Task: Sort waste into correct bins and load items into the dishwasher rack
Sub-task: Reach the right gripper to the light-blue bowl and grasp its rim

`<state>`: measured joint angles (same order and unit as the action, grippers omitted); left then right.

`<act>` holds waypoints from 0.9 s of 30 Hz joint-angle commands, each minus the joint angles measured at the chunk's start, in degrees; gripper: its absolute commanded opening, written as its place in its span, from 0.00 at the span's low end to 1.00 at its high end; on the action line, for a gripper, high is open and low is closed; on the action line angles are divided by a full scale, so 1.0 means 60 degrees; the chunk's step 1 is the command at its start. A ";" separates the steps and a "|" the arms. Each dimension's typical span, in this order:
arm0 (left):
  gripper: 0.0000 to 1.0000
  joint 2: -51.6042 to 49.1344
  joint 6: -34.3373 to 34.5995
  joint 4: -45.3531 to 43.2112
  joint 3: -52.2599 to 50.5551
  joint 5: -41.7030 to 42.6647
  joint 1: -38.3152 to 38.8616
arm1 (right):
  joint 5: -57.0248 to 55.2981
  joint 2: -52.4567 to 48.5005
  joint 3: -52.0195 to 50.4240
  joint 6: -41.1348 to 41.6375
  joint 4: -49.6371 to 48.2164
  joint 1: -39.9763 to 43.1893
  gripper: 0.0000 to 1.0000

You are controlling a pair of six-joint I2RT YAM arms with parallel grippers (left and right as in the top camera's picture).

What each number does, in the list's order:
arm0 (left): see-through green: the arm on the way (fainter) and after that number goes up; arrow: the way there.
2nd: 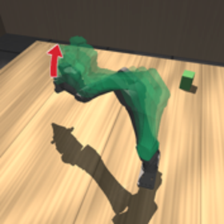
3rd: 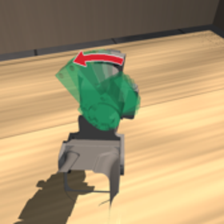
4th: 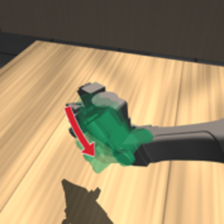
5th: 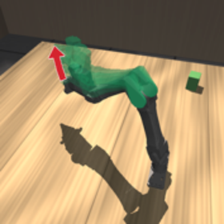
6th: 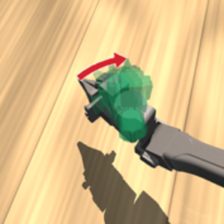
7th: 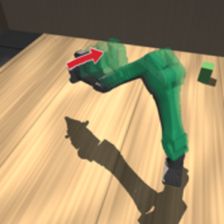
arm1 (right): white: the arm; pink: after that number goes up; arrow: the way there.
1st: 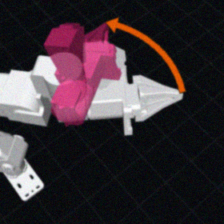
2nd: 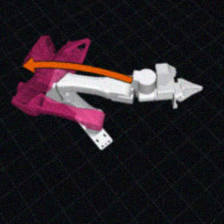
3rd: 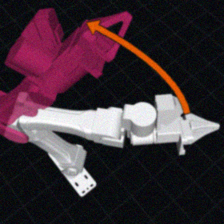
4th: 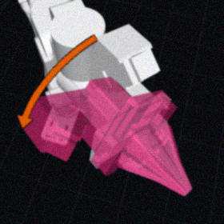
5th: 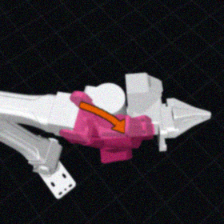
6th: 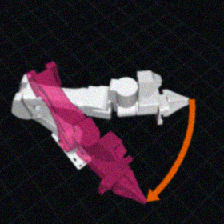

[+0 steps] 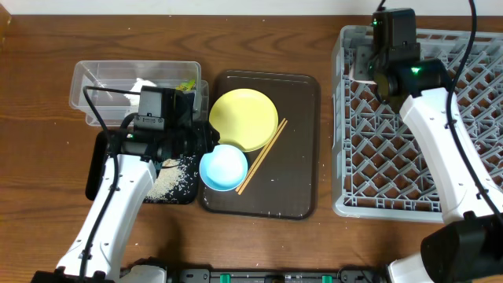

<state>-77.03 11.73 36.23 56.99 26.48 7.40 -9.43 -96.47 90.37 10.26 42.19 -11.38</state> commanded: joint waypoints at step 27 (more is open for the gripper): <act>0.48 0.0055 0.3100 0.1960 0.0058 -0.4025 -0.2000 | 0.4448 -0.3071 -0.1370 0.0091 0.0430 -0.5064 0.46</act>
<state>-77.03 29.65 47.68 56.99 3.16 -4.40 18.44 -112.29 82.48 7.57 45.12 -39.88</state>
